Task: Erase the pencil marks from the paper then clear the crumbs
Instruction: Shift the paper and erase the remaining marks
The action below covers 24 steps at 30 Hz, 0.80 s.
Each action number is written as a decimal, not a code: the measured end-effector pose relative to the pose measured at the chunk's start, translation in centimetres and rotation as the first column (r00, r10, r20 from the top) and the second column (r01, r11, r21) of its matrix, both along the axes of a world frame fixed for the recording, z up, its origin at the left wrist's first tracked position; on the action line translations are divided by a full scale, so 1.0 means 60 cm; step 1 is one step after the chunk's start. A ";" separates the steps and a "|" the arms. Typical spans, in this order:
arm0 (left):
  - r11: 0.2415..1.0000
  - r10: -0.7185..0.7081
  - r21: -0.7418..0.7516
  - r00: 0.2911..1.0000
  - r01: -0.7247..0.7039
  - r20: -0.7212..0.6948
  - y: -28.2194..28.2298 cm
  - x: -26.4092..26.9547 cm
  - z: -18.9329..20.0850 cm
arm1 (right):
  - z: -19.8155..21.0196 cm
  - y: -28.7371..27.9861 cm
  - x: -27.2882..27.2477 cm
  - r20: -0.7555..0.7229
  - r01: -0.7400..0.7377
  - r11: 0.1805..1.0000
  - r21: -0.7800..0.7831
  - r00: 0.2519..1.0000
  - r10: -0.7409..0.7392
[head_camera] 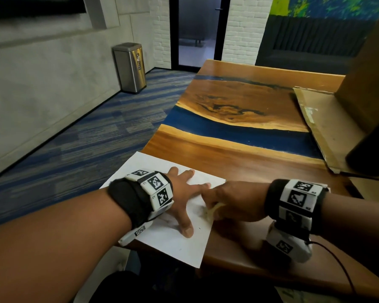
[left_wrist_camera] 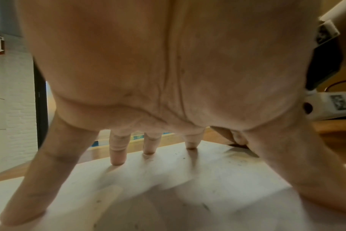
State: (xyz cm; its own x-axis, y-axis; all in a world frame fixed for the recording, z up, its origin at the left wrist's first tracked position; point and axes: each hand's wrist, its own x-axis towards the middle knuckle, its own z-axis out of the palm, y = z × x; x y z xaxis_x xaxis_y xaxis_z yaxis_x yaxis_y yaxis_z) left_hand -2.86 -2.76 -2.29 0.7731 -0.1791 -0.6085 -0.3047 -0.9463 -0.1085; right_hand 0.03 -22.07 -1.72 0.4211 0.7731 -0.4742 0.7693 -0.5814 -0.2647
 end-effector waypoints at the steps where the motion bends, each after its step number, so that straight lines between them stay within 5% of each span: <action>1: 1.000 -0.001 0.001 1.000 0.001 0.000 -0.001 0.001 0.000 | 0.000 -0.002 0.003 -0.005 0.015 1.000 -0.002 1.000 -0.015; 5: 1.000 -0.009 0.016 1.000 0.009 0.008 -0.006 0.002 -0.001 | 0.006 -0.015 0.032 0.165 0.234 0.971 0.053 0.957 -0.240; 10: 1.000 0.005 -0.006 1.000 -0.005 -0.008 -0.003 0.001 0.003 | -0.001 0.009 -0.023 -0.050 0.039 0.999 -0.023 0.998 -0.040; 14: 1.000 -0.018 0.003 1.000 0.018 0.016 0.003 -0.003 -0.001 | 0.008 0.016 0.015 0.096 0.302 0.949 0.095 0.946 -0.311; 19: 0.999 -0.006 -0.036 0.999 0.008 0.039 0.011 -0.008 0.000 | 0.001 0.042 -0.026 -0.016 0.114 0.993 0.014 0.993 -0.114; 24: 0.999 -0.029 -0.025 0.998 0.030 0.053 0.009 -0.010 -0.003 | 0.015 0.035 0.026 0.184 0.335 0.938 0.088 0.920 -0.346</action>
State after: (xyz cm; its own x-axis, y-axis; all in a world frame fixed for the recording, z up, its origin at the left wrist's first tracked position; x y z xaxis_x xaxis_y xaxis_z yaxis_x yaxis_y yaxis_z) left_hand -3.44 -2.24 -2.45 0.7979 -0.2170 -0.5624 -0.3268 -0.9397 -0.1010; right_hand 1.60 -19.97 -0.81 0.7426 0.5889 -0.3190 0.5670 -0.8063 -0.1686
